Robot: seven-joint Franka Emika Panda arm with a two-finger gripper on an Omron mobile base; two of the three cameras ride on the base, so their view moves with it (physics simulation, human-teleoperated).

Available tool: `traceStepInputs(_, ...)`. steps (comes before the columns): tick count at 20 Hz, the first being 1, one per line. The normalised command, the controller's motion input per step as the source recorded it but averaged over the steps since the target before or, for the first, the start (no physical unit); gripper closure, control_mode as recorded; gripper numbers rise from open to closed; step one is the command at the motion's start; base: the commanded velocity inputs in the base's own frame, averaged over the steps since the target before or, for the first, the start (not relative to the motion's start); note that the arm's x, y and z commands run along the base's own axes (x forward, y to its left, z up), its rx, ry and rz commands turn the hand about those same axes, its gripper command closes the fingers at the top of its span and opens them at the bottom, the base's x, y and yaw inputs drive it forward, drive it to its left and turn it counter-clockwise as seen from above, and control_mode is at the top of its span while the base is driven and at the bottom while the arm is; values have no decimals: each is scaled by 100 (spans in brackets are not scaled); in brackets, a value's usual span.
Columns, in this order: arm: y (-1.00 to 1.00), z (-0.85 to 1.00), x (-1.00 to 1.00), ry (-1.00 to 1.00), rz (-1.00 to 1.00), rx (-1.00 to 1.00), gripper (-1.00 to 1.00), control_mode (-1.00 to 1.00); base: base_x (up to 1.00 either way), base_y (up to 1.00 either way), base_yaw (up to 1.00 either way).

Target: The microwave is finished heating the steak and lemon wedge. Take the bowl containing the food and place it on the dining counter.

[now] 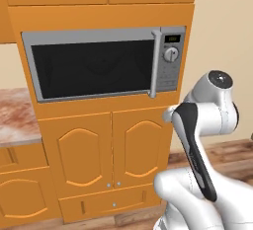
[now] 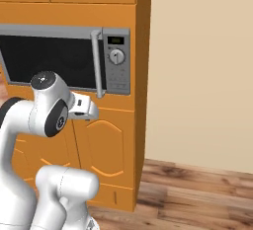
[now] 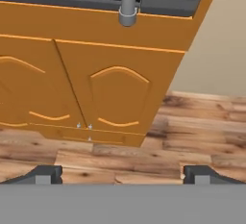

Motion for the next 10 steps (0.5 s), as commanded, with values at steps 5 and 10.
traceStepInputs(5,0,40,1,-41,0,1,-100,-100,0,0,0)
traceStepInputs(10,0,55,7,-33,0,5,-100,-100,0,0,0)
